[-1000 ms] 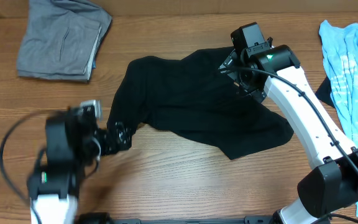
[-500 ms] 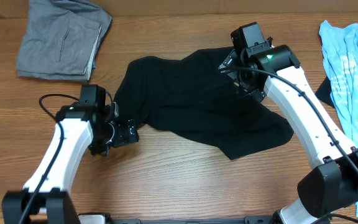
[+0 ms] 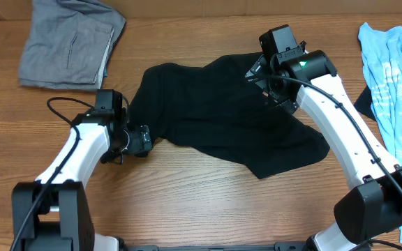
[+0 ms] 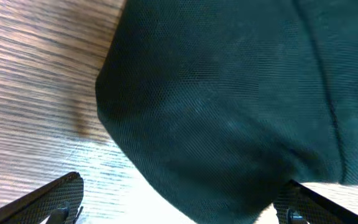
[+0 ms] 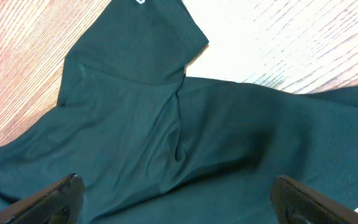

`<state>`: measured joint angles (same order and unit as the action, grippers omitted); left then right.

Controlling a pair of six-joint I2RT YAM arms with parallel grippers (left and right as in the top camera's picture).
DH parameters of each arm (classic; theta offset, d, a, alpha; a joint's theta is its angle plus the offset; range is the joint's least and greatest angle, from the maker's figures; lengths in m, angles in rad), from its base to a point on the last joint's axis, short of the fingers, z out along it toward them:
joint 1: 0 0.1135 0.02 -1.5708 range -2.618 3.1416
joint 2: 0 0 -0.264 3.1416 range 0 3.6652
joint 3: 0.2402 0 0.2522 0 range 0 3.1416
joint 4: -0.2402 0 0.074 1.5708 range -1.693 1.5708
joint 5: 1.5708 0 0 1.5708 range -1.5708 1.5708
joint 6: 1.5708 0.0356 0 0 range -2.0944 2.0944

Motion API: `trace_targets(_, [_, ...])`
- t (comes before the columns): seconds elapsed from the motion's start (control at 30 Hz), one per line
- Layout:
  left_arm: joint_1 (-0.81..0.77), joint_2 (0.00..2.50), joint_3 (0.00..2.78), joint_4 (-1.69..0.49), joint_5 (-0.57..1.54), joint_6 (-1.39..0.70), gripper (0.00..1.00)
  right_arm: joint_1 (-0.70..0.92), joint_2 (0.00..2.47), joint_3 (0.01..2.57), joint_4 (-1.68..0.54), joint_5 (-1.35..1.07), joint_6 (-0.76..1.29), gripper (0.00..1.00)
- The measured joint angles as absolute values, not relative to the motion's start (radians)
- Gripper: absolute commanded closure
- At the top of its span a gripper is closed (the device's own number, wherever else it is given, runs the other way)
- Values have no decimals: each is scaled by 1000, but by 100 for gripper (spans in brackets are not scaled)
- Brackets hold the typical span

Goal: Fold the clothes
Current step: 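Grasp the left edge of the black t-shirt with the left gripper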

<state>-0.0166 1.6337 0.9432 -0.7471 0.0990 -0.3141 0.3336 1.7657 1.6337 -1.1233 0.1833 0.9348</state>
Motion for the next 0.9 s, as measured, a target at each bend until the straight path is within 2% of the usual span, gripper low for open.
trace_targets(0.07, [-17, 1654, 943, -748, 100, -304, 30, 334, 1766, 1634, -1123, 183, 935, 0])
trace_targets(0.13, [-17, 1673, 943, -752, 99, -297, 54, 334, 1766, 1634, -1123, 183, 936, 0])
trace_targets(0.17, [-17, 1679, 943, -753, 100, -299, 69, 334, 1766, 1634, -1122, 183, 935, 0])
trace_targets(0.27, [-17, 1683, 945, -758, 100, -294, 96, 334, 1766, 1634, -1122, 183, 935, 0])
trace_targets(0.47, [-17, 1684, 1057, -885, 96, -287, 96, 334, 1766, 1634, -1119, 184, 935, 0])
trace_targets(0.73, [-17, 1679, 1383, -1169, 4, -307, 96, 334, 1766, 1634, -1128, 163, 935, 0])
trace_targets(0.9, [-19, 1664, 1503, -1243, -61, -321, 94, 334, 1766, 1634, -1139, 104, 872, 0])
